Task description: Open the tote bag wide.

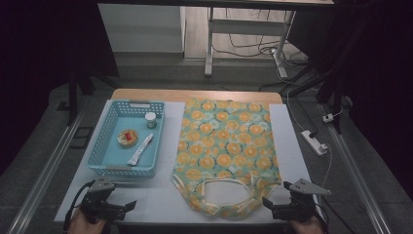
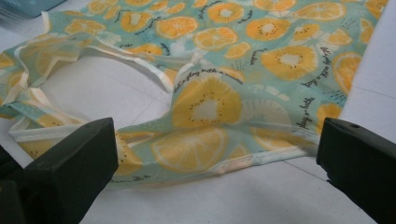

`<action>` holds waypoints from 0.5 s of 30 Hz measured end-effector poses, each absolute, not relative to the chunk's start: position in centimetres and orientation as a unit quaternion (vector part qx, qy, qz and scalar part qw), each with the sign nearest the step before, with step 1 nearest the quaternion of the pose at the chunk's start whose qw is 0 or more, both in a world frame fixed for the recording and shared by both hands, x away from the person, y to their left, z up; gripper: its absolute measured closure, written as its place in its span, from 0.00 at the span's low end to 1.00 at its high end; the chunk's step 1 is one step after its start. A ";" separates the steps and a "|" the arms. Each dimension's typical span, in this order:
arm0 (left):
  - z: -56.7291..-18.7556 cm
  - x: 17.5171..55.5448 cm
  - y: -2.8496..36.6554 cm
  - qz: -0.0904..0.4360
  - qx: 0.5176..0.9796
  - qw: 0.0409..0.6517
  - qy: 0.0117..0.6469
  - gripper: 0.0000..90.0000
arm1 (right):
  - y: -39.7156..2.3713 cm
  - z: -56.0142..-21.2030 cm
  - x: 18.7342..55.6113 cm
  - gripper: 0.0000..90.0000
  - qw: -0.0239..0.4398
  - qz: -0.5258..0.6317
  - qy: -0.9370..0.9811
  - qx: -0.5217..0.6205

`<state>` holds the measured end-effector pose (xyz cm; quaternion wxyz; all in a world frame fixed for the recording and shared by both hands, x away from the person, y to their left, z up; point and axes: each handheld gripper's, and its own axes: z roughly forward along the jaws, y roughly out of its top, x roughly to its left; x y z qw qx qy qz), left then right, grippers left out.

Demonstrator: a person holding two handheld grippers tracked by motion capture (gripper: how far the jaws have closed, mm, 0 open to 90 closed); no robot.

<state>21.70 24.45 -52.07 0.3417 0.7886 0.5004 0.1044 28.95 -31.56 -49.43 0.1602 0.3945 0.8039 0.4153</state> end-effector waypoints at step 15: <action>-52.1 22.0 24.3 0.099 0.789 0.339 0.503 0.00 | -31.2 -49.5 29.1 0.00 0.149 0.408 0.817 0.380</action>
